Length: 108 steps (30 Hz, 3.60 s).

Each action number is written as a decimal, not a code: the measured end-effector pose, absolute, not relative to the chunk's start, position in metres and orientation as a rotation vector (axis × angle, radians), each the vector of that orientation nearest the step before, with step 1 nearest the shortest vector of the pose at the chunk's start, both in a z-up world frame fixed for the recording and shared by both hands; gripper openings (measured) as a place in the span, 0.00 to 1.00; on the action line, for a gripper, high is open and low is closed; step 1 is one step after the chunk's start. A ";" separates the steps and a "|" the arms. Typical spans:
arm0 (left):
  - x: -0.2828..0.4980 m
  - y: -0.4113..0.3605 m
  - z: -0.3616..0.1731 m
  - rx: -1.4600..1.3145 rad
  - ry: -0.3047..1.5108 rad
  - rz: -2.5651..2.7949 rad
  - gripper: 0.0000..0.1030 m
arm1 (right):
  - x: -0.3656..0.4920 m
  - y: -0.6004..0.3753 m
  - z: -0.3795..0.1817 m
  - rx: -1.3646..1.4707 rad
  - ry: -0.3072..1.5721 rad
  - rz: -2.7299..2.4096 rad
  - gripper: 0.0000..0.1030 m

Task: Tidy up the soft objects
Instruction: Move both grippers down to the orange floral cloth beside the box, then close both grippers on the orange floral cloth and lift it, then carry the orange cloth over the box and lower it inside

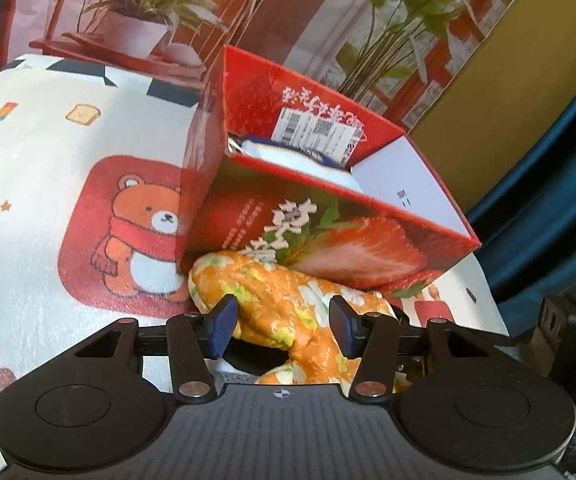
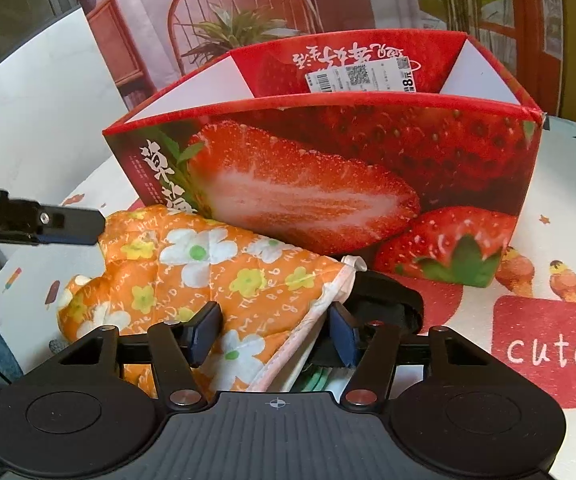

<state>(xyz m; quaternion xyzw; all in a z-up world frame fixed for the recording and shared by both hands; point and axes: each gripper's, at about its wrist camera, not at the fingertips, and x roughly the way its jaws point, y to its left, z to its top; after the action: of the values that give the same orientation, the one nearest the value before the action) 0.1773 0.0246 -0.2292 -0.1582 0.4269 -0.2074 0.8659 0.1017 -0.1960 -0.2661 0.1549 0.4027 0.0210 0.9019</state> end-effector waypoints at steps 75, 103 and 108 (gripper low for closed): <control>0.163 -0.009 -0.157 -0.174 0.601 -0.507 0.17 | 0.080 -0.233 -0.153 0.329 0.562 0.032 0.18; 0.306 -0.065 -0.182 0.081 0.694 -0.417 0.17 | 0.229 -0.256 -0.189 0.056 0.714 -0.105 0.16; 0.310 -0.067 -0.195 0.103 0.762 -0.453 0.17 | 0.225 -0.259 -0.204 0.102 0.784 -0.092 0.16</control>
<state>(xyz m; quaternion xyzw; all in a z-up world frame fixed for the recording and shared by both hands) 0.3101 -0.0667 -0.1950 0.0498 0.3683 -0.2192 0.9021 0.2252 -0.2587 -0.2043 0.0497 0.3815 -0.0449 0.9219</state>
